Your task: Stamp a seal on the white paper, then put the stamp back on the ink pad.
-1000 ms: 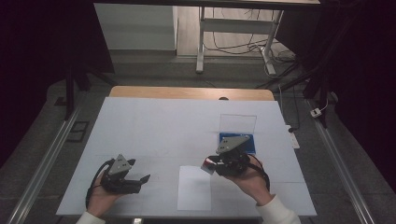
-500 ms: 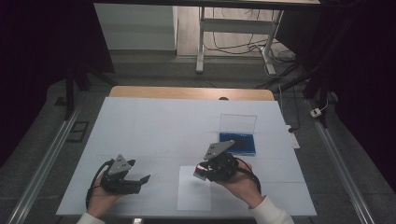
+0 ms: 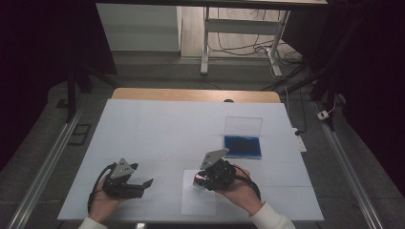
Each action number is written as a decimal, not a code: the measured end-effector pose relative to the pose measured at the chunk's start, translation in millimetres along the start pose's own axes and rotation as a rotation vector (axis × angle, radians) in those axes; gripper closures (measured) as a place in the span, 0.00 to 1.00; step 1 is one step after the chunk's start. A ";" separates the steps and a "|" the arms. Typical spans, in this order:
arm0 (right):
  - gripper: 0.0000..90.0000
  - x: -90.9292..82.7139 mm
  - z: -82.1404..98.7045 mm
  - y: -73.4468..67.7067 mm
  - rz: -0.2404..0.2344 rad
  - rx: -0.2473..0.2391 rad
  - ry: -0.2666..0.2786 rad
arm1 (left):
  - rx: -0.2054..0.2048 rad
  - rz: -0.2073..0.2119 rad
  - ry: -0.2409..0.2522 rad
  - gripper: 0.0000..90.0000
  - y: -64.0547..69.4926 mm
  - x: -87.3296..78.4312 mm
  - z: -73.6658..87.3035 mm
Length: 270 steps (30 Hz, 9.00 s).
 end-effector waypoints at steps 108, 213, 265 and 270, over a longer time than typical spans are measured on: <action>0.78 33.0 2.0 -14.4 0.065 -0.097 -0.203 | 0.000 0.011 -0.023 0.21 1.9 1.4 1.7; 0.77 -59.6 7.3 73.1 0.209 0.168 0.162 | -0.007 0.006 -0.012 0.21 -1.7 0.7 1.3; 0.57 2.0 69.1 171.7 0.362 0.329 -0.055 | -0.019 0.007 -0.023 0.21 -3.5 4.6 2.7; 0.50 -14.2 63.4 170.7 0.393 0.354 0.022 | -0.025 0.005 -0.019 0.21 -4.0 3.7 3.0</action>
Point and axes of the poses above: each handheld gripper's, and its own axes: x roughly forward along the jaws, z roughly out of its underside, y roughly to its right, the point moved 4 cm from there along x, roughly forward along the jaws, and after that the axes turned 14 degrees about z, right-handed, at the moved point
